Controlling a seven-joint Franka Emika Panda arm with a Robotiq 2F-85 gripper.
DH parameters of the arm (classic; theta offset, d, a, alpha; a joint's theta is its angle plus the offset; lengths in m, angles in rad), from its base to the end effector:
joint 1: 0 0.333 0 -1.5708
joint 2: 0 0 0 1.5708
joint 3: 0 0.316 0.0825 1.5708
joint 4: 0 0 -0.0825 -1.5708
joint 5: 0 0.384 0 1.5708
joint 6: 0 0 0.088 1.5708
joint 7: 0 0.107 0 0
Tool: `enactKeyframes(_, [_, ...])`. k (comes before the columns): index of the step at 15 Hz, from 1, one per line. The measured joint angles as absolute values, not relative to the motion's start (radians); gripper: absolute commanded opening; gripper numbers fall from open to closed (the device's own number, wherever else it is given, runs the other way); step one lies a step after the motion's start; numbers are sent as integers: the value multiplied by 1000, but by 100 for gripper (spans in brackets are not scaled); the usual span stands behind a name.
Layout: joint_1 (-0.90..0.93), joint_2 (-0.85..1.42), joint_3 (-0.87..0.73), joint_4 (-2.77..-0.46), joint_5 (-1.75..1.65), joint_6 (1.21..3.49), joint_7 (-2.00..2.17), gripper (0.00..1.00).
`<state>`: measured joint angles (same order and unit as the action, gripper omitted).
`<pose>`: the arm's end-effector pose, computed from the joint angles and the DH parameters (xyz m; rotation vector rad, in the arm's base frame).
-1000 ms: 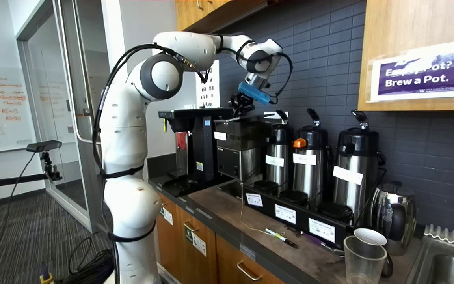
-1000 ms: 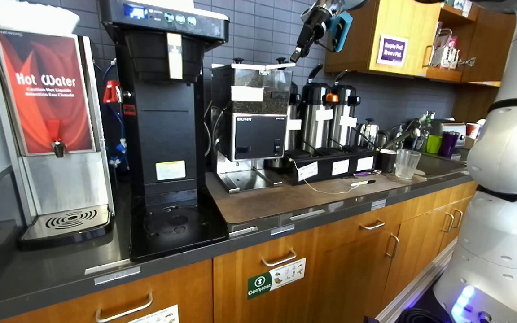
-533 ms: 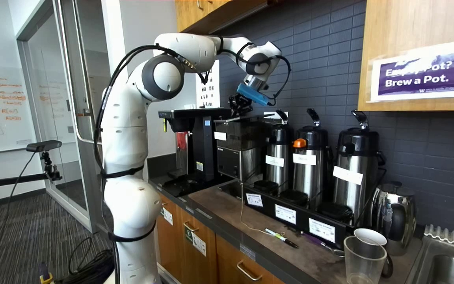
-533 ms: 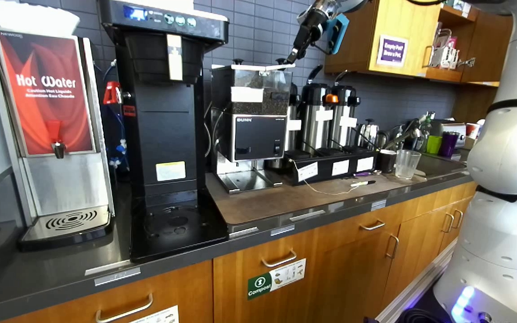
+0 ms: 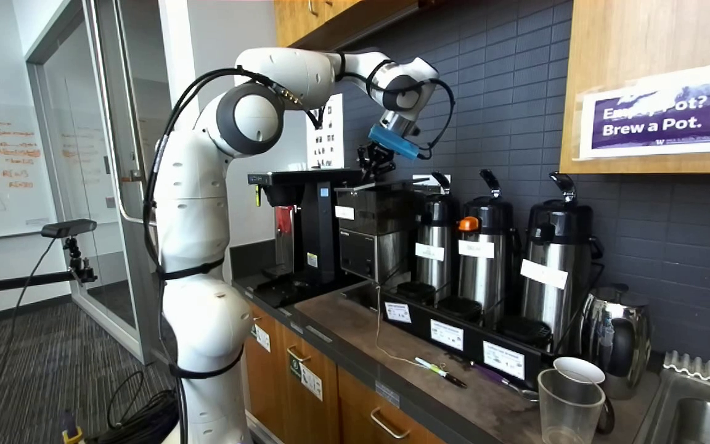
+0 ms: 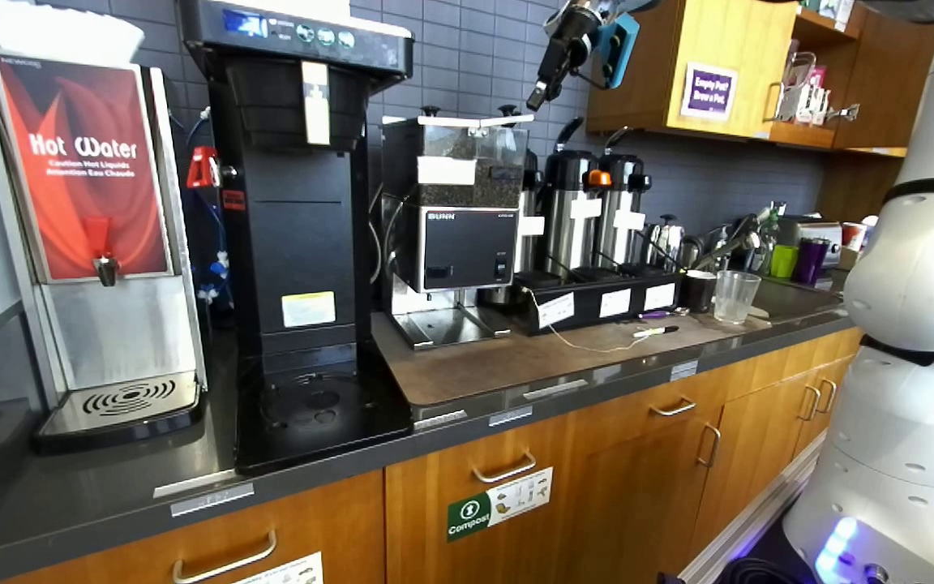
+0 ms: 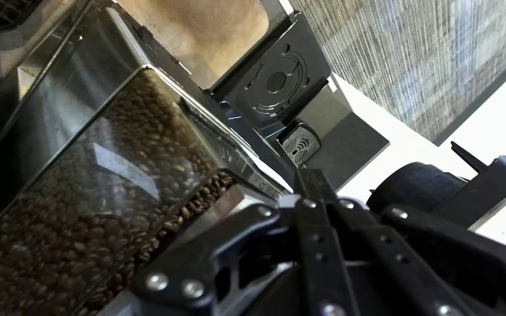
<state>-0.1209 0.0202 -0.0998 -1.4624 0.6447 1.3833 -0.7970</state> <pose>0.5420 -0.0460 0.6723 -2.3835 -0.8272 -0.2960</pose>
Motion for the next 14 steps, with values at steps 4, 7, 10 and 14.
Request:
enactKeyframes(4, [-130, 6, -114, -1463, 619, 1383, -772, 0])
enactKeyframes(7, [-141, 11, -131, -1471, 609, 1385, -760, 0])
enactKeyframes(10, [-155, 20, -147, -1484, 611, 1389, -760, 0])
enactKeyframes(14, [-172, 47, -164, -1493, 648, 1396, -757, 0])
